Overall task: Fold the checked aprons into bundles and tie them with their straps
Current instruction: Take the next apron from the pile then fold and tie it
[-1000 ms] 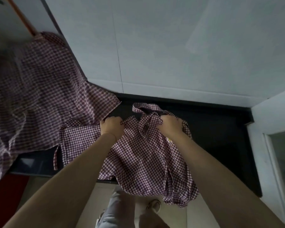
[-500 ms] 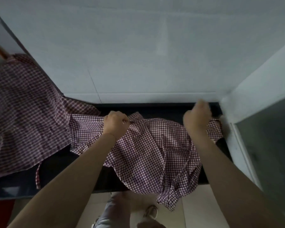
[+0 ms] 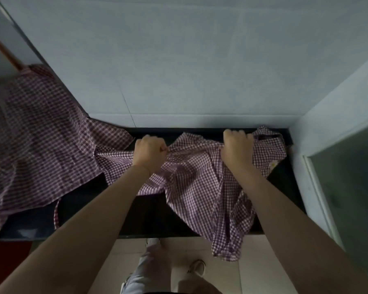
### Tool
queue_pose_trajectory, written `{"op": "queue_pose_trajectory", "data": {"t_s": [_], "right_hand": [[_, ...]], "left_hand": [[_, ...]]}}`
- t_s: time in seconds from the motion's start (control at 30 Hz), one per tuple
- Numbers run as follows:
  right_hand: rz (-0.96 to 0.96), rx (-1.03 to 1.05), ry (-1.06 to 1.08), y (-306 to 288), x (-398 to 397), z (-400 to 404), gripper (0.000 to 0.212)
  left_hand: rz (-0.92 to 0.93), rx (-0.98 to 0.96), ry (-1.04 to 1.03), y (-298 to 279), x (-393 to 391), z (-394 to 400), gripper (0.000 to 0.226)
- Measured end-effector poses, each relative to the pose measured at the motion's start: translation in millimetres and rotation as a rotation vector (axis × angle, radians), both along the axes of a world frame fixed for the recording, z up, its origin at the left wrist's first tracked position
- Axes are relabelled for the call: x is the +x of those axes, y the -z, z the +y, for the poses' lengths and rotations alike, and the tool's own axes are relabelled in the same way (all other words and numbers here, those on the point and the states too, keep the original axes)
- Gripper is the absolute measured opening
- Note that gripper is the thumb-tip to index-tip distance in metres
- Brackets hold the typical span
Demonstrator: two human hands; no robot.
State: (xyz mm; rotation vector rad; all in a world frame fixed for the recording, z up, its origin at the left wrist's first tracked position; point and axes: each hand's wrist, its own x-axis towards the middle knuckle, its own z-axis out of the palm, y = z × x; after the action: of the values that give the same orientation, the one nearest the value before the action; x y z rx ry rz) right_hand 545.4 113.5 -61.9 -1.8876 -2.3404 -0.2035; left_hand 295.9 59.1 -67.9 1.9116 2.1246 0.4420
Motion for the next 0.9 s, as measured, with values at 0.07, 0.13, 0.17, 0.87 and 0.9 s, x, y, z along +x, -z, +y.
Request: {"op": "queue_pose_trajectory", "data": {"t_s": [0.07,0.13,0.17,0.87,0.9], "right_hand": [[-0.047,0.215,-0.023,-8,5,1,0.019],[-0.148,0.065,-0.144,-6,10,0,0.010],[-0.192,-0.237,-0.186,-6,12,-3,0.008],[0.790,-0.916,-0.057,-20,-22,-5,0.019],[0.807,-0.880,-0.036,-24,-19,-2,0.014]], "left_hand": [[0.077,0.157,0.051,-6,2,6,0.009],[0.284,0.069,0.223,-10,8,5,0.008],[0.382,-0.157,0.333,-10,11,3,0.012],[-0.532,-0.161,0.002,-14,51,27,0.009],[-0.547,-0.177,0.014,-18,48,31,0.011]]}}
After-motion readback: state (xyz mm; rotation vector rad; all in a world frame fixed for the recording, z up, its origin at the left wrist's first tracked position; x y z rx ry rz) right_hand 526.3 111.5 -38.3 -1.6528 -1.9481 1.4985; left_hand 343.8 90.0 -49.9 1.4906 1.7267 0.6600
